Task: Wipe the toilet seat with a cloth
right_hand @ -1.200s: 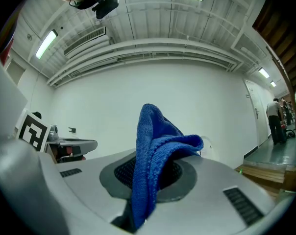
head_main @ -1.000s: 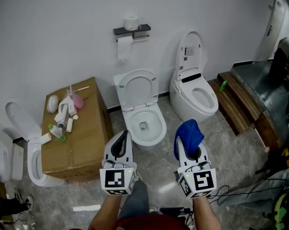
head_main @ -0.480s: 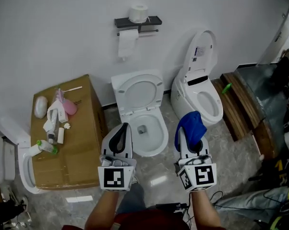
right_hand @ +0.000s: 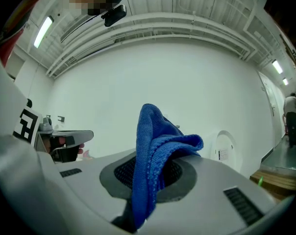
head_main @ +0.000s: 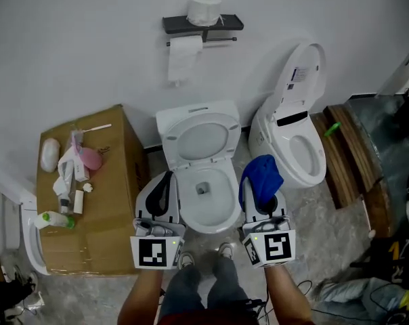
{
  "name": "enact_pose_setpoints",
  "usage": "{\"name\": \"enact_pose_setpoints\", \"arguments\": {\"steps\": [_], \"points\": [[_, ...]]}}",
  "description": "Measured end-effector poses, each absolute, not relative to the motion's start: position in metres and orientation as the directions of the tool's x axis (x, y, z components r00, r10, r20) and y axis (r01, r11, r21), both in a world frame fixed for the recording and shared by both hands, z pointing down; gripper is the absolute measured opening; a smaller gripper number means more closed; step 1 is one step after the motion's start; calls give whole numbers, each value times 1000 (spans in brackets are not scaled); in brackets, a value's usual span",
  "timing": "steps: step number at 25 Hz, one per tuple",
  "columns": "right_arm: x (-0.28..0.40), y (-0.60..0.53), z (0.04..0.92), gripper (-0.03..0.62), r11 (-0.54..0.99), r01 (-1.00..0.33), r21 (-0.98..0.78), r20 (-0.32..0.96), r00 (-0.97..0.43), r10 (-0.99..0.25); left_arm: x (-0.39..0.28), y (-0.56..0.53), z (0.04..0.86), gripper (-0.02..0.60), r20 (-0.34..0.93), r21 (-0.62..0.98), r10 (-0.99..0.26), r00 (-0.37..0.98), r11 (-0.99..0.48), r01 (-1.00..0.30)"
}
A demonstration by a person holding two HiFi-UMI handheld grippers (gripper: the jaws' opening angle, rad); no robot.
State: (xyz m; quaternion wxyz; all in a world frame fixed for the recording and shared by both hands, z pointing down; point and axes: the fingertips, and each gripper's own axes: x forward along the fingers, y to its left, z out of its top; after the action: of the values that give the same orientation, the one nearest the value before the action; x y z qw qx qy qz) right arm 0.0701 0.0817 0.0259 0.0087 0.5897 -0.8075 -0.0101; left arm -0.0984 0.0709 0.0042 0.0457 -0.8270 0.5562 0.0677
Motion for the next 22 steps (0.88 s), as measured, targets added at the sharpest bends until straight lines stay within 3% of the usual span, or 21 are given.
{"name": "enact_pose_setpoints", "arguments": {"steps": [10, 22], "points": [[113, -1, 155, 61, 384, -923, 13, 71, -383, -921, -55, 11, 105, 15, -146, 10, -952, 268, -273, -962], [94, -64, 358, 61, 382, -924, 6, 133, -378, -916, -69, -26, 296, 15, -91, -23, -971, 222, -221, -975]]}}
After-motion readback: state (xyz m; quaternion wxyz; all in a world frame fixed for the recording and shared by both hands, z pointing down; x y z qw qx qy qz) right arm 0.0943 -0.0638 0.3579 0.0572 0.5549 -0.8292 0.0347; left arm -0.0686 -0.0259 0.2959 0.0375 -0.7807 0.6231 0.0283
